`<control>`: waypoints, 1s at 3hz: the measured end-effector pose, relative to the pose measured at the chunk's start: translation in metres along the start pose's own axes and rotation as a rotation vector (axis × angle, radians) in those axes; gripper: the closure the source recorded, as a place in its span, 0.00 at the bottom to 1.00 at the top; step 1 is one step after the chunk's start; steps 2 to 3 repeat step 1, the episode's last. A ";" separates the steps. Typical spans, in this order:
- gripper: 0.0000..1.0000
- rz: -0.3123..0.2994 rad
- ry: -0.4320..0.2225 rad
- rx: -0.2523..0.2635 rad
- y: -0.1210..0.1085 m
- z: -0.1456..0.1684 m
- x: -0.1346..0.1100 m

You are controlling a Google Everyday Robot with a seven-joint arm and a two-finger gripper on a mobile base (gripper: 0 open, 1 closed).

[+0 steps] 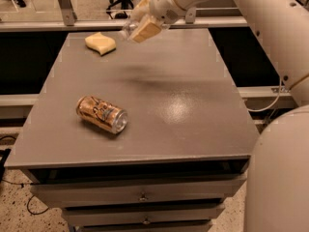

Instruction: Pick water bottle

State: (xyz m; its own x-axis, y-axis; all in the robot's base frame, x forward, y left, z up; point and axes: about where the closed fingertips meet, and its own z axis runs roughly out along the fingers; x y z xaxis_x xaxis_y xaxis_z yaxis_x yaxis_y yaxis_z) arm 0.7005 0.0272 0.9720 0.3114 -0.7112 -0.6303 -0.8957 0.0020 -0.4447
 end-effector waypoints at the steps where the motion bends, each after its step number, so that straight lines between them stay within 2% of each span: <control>1: 1.00 0.018 0.025 -0.051 0.017 0.020 0.016; 3: 1.00 0.018 0.025 -0.051 0.017 0.020 0.016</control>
Offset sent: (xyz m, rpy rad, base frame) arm 0.0000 0.0000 0.0000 0.0000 0.0000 0.0000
